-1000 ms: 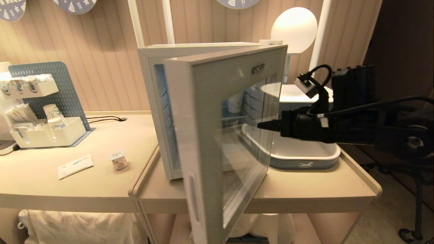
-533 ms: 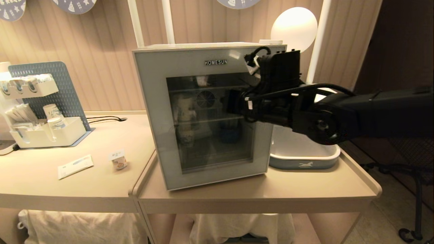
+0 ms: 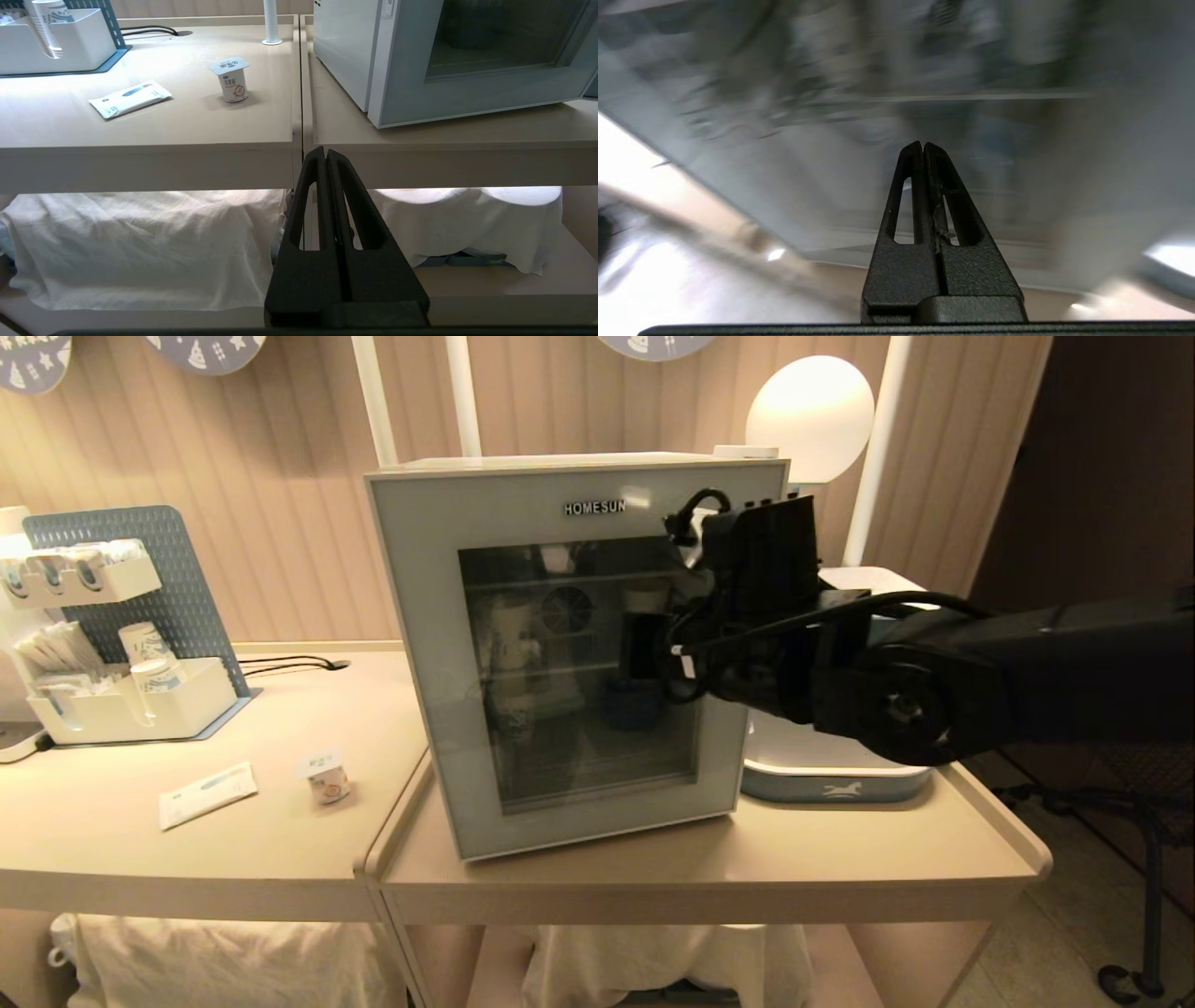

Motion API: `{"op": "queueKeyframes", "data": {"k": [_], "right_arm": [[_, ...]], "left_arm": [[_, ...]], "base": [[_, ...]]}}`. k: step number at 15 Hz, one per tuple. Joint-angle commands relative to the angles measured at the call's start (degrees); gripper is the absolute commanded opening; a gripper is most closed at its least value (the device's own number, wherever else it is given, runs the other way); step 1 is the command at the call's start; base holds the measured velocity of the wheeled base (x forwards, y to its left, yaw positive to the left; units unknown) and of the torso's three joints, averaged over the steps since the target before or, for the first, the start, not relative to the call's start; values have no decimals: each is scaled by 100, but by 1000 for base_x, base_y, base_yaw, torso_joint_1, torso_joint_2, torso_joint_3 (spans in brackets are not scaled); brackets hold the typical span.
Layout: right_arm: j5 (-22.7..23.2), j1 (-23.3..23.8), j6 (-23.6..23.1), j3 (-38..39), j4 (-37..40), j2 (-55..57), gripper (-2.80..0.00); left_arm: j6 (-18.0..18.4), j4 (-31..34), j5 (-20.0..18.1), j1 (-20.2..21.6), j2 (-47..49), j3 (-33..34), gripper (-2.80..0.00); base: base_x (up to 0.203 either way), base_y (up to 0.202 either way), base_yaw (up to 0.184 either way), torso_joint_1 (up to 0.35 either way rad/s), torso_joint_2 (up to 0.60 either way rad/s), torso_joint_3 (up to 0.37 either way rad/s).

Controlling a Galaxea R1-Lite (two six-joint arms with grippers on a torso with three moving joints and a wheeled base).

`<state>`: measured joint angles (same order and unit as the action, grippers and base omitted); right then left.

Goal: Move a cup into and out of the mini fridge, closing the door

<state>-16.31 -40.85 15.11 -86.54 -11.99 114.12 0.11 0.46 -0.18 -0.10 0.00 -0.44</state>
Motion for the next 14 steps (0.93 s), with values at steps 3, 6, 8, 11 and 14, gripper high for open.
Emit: {"op": "queueKeyframes", "data": {"k": [3, 6, 8, 11, 14], "right_arm": [[-2033, 323, -576, 1139, -14, -1858, -280], [-3089, 1403, -1104, 2313, -69, -3621, -280], [-3378, 2238, -1274, 3098, -79, -4957, -280], [-3572, 2995, -1439, 4639, -27, -7136, -280], [-3586, 3422, -1527, 6097, 350, -9200, -280]], "left_arm": [[-2, -2, 1, -6, 0, 0, -280], [-2, -2, 1, -1, 0, 0, -280], [-2, -2, 1, 1, 0, 0, -280], [-2, -2, 1, 1, 0, 0, -280], [-2, -2, 1, 1, 0, 0, -280]], "base": [[0, 0, 0, 0, 0, 0], [0, 0, 0, 0, 0, 0], [0, 0, 0, 0, 0, 0], [0, 0, 0, 0, 0, 0], [0, 0, 0, 0, 0, 0]]}}
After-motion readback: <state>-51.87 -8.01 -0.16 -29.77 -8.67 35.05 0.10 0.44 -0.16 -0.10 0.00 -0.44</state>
